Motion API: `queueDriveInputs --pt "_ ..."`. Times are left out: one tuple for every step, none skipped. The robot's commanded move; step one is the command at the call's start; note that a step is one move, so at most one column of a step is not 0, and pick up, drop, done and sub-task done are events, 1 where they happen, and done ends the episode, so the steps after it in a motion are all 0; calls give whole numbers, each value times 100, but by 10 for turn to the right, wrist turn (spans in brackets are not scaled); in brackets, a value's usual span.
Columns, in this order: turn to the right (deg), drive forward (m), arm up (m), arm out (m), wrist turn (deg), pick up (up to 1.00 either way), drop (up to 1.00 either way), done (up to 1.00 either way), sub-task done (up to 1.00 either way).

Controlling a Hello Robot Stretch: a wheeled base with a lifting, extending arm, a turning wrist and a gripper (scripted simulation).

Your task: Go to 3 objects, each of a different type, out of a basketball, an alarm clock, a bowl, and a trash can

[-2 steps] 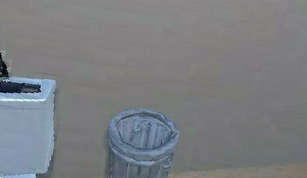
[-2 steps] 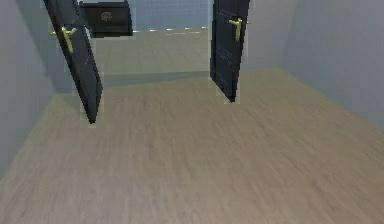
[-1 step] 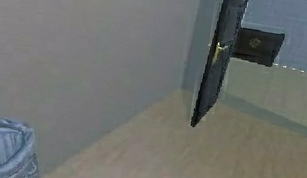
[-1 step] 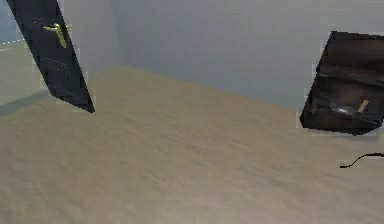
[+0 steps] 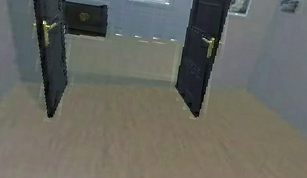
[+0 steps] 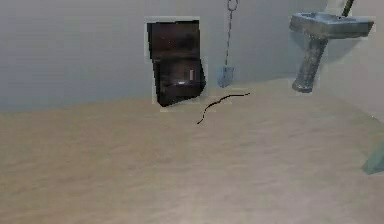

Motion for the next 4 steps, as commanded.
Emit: queueDriveInputs --pt "360 0 0 0 0 0 0 0 0" --pt "0 10 0 0 0 0 0 0 0" --pt "-390 0 0 0 0 0 0 0 0" --pt "-30 0 0 0 0 0 0 0 0"
